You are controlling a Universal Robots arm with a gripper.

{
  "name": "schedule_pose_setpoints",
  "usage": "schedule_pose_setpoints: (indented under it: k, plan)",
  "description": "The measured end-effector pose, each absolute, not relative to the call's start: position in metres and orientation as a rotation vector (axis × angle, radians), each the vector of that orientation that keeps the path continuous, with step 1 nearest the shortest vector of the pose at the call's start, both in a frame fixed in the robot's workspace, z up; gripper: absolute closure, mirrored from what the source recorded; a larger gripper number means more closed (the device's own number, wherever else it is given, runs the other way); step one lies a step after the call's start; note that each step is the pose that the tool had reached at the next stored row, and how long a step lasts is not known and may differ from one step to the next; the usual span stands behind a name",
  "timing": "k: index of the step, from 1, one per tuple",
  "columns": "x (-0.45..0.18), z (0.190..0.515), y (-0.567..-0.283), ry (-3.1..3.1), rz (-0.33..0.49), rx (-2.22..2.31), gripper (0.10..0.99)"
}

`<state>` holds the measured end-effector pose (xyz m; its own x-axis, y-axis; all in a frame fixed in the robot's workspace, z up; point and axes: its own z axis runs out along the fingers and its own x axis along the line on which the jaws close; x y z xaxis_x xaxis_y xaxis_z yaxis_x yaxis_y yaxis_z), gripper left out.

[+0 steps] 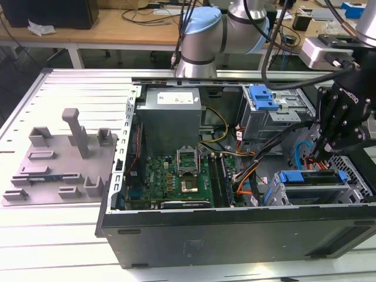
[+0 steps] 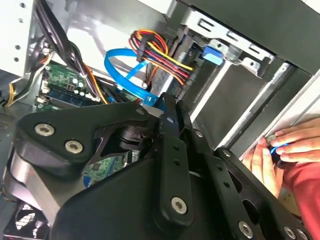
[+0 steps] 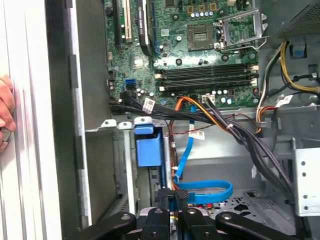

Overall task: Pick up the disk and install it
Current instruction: 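Insert the second disk wire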

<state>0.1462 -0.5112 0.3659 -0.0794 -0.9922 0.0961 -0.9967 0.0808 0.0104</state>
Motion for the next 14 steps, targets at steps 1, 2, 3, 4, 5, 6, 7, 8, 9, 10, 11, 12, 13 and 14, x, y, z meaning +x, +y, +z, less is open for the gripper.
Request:
schedule_pose_setpoints:
  k: [1, 2, 3, 4, 5, 6, 7, 8, 9, 10, 11, 12, 13, 14]
  plan:
    - [0.146, 0.366, -0.515, -2.253, 0.083, 2.079, 0.925]
    - [0.146, 0.365, -0.518, -2.257, 0.076, 2.083, 0.925]
    - [0.146, 0.365, -0.522, -2.264, 0.069, 2.088, 0.925]
    - [0.145, 0.365, -0.523, -2.268, 0.066, 2.093, 0.925]
    - [0.144, 0.364, -0.524, -2.272, 0.066, 2.096, 0.925]
    - [0.142, 0.364, -0.525, -2.278, 0.068, 2.101, 0.925]
    - [0.141, 0.363, -0.525, -2.280, 0.070, 2.103, 0.925]
    - [0.141, 0.362, -0.526, -2.284, 0.073, 2.106, 0.925]
    - [0.141, 0.361, -0.526, -2.285, 0.074, 2.107, 0.925]
    - [0.141, 0.361, -0.526, -2.285, 0.074, 2.107, 0.925]
    - [0.141, 0.360, -0.526, -2.284, 0.075, 2.107, 0.925]
    - [0.141, 0.360, -0.526, -2.285, 0.075, 2.107, 0.925]
    - [0.141, 0.360, -0.526, -2.285, 0.075, 2.107, 0.925]
    - [0.141, 0.360, -0.526, -2.285, 0.074, 2.107, 0.925]
